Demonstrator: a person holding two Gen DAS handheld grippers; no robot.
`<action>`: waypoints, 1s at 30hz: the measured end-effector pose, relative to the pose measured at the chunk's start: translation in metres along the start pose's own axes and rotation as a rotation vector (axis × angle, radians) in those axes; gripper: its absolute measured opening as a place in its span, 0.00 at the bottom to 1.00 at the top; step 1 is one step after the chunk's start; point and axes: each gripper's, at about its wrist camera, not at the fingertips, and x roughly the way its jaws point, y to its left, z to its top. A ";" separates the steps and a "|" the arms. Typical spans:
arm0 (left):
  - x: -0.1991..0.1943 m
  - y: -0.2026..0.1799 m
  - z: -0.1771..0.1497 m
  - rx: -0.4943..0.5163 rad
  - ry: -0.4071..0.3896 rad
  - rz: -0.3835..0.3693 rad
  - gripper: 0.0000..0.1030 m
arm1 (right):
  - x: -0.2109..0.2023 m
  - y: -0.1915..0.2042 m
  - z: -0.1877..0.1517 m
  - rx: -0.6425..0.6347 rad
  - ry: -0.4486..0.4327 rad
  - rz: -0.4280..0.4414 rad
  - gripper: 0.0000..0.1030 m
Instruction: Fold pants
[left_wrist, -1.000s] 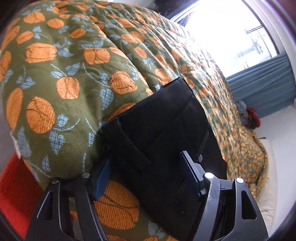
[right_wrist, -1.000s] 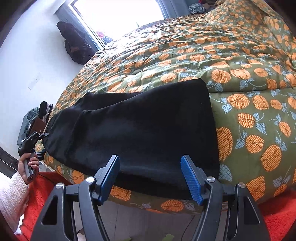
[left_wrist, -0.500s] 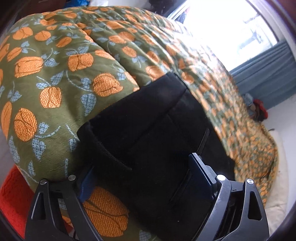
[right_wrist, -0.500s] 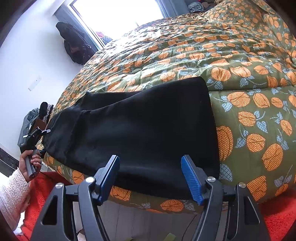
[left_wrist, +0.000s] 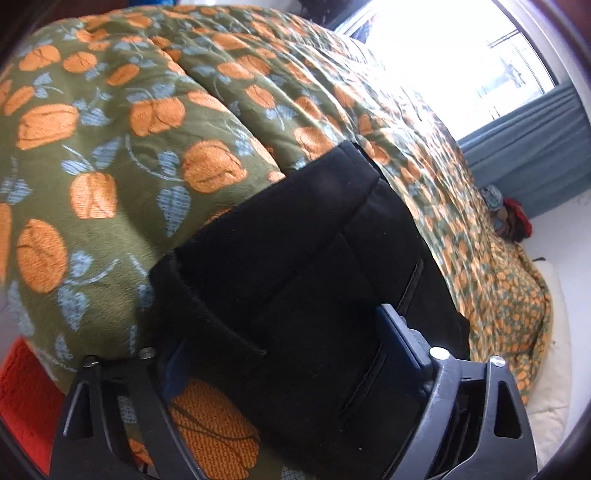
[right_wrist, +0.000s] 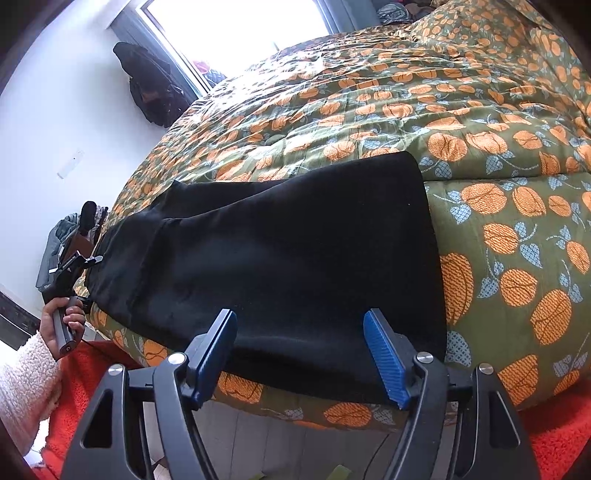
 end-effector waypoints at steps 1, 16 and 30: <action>-0.001 0.001 0.000 -0.002 -0.009 0.006 0.72 | -0.001 -0.001 0.000 0.002 -0.001 0.003 0.69; -0.073 -0.052 -0.002 0.178 -0.104 0.010 0.16 | -0.002 -0.005 0.002 0.029 -0.013 0.030 0.69; -0.125 -0.251 -0.135 0.817 -0.107 -0.146 0.14 | -0.010 -0.013 0.005 0.072 -0.040 0.068 0.69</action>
